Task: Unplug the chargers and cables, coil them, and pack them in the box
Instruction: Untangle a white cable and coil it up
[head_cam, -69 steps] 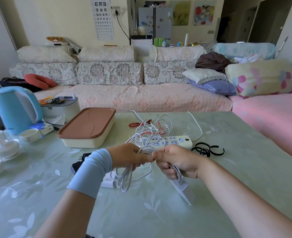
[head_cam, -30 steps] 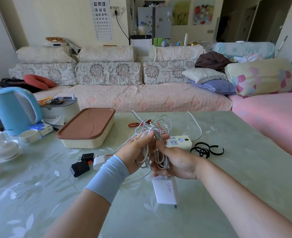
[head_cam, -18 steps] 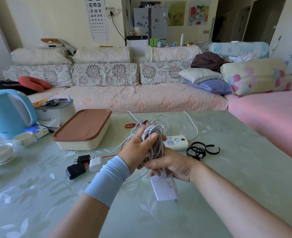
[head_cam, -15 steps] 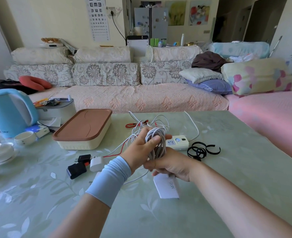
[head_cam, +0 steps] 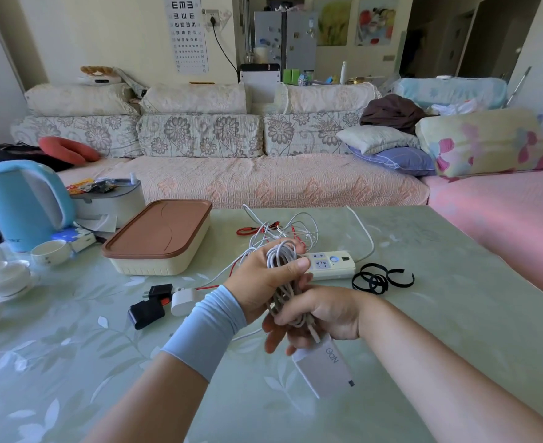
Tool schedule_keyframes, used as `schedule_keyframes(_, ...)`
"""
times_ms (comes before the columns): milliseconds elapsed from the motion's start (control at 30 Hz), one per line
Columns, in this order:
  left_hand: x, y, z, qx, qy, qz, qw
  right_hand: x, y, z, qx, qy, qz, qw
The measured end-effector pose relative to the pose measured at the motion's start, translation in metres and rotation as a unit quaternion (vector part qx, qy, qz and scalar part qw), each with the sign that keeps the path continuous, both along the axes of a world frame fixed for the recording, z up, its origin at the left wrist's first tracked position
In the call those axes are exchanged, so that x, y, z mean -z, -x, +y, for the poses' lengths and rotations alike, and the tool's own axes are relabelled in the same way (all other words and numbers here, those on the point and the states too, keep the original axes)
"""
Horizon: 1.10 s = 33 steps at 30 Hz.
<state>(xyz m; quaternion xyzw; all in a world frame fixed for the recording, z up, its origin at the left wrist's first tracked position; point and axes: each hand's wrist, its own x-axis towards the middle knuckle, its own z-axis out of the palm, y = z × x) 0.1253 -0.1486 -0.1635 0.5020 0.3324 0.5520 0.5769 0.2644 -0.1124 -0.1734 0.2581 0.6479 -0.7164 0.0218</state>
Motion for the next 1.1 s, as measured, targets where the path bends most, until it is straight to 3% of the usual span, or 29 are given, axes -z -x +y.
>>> schedule_keyframes(100, 0.002, -0.003, 0.004, -0.009, -0.010, -0.041, 0.999, 0.002, -0.002, 0.001, 0.009, 0.007, -0.002, 1.000)
schedule_keyframes(167, 0.000, -0.004, 0.005, -0.021, -0.014, -0.053, 0.998, 0.003, -0.001, 0.000, 0.050, -0.036, 0.022, 0.998)
schedule_keyframes(267, -0.005, -0.002, 0.007, -0.068, -0.014, -0.028, 0.997, 0.004, 0.002, -0.004, 0.109, -0.081, 0.063, 0.989)
schedule_keyframes(333, -0.002, 0.003, 0.009, -0.044, 0.012, -0.008, 0.999, 0.005, 0.003, -0.005, 0.120, -0.056, 0.084, 0.988)
schedule_keyframes(433, 0.006, 0.009, 0.004, 0.019, 0.080, 0.107, 0.991, 0.005, 0.001, -0.005, 0.124, -0.005, 0.125, 0.984)
schedule_keyframes(667, 0.010, 0.001, 0.000, 0.019, 0.128, 0.115, 0.985, 0.007, -0.004, 0.000, 0.111, 0.097, 0.117, 0.982)
schedule_keyframes(800, 0.009, 0.005, 0.007, 0.010, 0.159, 0.036, 0.987, 0.010, -0.013, 0.007, 0.136, 0.096, 0.076, 0.983)
schedule_keyframes(933, 0.008, 0.001, 0.009, 0.015, 0.197, -0.051, 0.979, 0.016, -0.021, 0.021, 0.154, 0.094, 0.105, 0.978)
schedule_keyframes(1033, 0.010, -0.002, 0.014, 0.014, 0.217, -0.039, 0.975, 0.017, -0.028, 0.028, 0.159, 0.129, 0.107, 0.973)
schedule_keyframes(1100, 0.009, -0.008, 0.018, 0.017, 0.225, -0.017, 0.974, 0.019, -0.031, 0.027, 0.170, 0.099, 0.099, 0.975)
